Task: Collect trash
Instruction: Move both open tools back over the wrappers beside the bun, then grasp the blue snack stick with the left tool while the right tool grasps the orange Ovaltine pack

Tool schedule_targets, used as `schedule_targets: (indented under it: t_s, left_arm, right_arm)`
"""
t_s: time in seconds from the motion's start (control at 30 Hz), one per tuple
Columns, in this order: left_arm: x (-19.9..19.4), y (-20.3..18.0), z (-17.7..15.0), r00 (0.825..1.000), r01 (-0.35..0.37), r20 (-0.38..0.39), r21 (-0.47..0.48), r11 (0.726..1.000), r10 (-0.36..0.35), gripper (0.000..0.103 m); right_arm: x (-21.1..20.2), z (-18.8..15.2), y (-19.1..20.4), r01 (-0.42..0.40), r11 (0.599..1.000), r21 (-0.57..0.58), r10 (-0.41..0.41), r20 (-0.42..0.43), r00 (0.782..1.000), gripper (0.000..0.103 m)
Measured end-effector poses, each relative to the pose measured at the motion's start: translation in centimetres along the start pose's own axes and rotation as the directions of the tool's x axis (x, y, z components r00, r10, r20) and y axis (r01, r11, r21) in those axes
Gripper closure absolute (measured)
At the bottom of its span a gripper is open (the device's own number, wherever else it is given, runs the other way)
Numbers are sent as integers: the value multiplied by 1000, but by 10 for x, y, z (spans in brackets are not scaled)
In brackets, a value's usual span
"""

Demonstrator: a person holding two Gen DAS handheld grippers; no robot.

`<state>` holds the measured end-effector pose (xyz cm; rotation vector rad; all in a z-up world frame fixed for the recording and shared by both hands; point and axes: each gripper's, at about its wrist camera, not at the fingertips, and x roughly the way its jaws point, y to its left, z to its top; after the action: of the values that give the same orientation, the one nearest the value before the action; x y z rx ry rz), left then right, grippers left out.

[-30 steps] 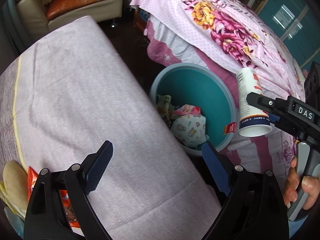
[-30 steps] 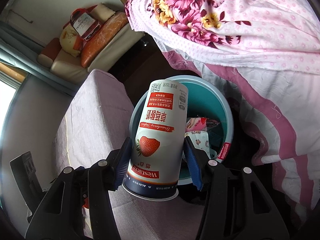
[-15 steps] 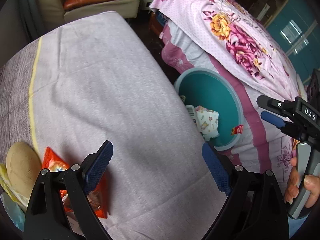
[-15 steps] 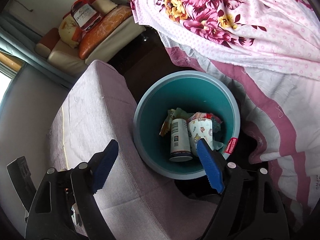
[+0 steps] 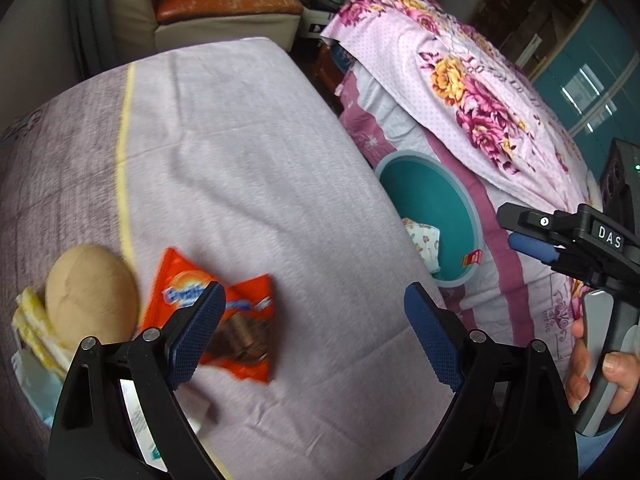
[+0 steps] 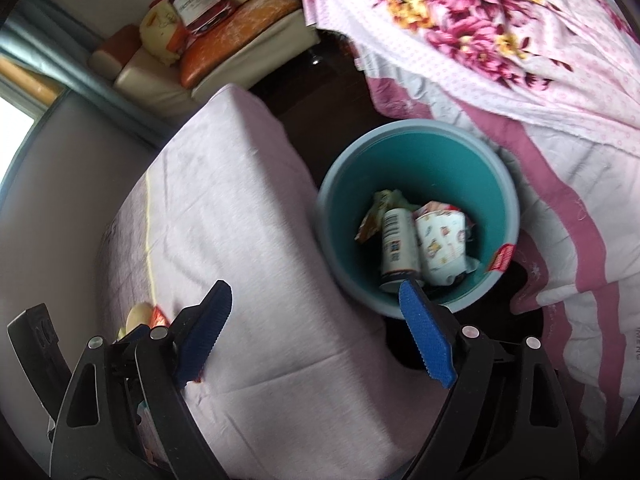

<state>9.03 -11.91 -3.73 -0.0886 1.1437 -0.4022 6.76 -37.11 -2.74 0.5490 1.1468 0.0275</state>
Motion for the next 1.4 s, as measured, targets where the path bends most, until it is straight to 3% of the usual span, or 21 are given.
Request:
schedule_targets:
  t_s: [0.37,0.7,0.9,1.23,1.4]
  left_arm:
    - [-45,59,-28,998,-48,42,-96,994,53,12]
    - [-73,130,-53,994,-79,59,-248,966,97,12]
    - [-84,168,-71,991,-96,59,-333,938,123,12]
    - [-78,216,-101,990,-114,16,-464,878,137,12]
    - [-70,223,-106,990,-129,-13,-477,869,141,12]
  right_arm:
    - [17,-29,67,-41,992,-118,32,-74,997,21]
    - [44,-56,121,-68,972,-225,32,-160,987,21]
    - [64,-66,162,-54,930,-364,-18,-191,981,21]
    - [116,-71,218,-102,813,-574,-73,-275,959,21]
    - [136,-69,219,-88,809,-581,-104,-289,952,21]
